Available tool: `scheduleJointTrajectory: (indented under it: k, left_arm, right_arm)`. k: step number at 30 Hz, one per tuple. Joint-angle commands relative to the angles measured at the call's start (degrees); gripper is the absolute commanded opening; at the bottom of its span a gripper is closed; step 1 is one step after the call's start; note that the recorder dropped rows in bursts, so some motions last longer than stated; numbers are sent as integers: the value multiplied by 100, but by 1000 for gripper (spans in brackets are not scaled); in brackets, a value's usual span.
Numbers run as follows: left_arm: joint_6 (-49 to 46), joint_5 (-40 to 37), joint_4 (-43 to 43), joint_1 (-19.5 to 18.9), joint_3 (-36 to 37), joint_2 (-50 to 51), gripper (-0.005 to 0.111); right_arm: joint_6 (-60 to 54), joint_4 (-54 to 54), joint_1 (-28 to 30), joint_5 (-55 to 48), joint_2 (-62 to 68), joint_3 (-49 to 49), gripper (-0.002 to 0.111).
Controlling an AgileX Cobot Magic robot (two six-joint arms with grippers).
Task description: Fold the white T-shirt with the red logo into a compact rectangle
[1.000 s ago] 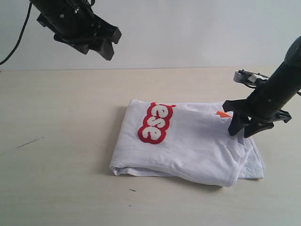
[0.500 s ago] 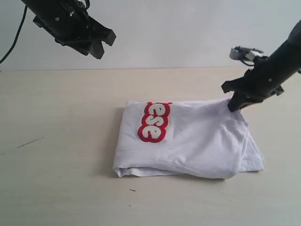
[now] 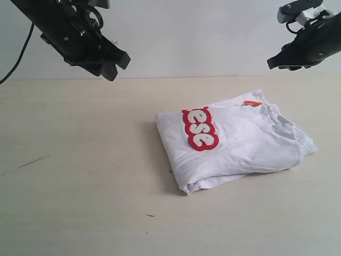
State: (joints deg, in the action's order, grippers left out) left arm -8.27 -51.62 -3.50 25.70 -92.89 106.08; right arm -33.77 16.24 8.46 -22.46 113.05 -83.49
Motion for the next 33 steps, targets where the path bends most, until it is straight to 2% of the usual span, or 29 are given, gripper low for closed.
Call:
scheduleJointTrajectory:
  k: [1,2,3,4,5,8,13,18,24,29,33]
  left_arm:
    - [-364,123,-232,-6,184,-40,34]
    - [-425,123,-300,-6,208,-40,31]
    - [-589,87,-508,-6,236,-40,22]
    - [-692,44,-656,-6,250,-40,15]
    - [-897,13,-943,-6,335,-40,1]
    - [-1116,-37,-1200,-6,514,-50,0]
    - [-1147,-74,-1200,-6,736,-192,0]
    - [-1126,-52,-1200,-6,736,-553,0]
    - [-1060,219,-1320,-6,1079,-1430,0]
    - [-1060,707,-1361,-6,1582,-2016,0]
    - [-1077,863,-1480,-6,1834,-2223,0]
  right_arm:
    - [462,-11,-13,-356,-25,-28,21]
    - [422,-132,-25,-572,-15,-28,12]
    - [379,-276,-51,-925,9,-28,0]
    - [379,-322,-84,-1168,42,-28,0]
    - [334,-386,-134,-1516,150,-28,0]
    - [338,-595,-386,-2166,490,5,0]
    - [558,-415,-1023,-2105,1036,150,0]
    - [535,176,-1612,-2558,1104,150,0]
    - [1074,176,-2407,-2439,1284,150,0]
    - [1239,104,-2715,-2450,1361,139,0]
    - [1597,19,-2662,-2493,1015,139,0]
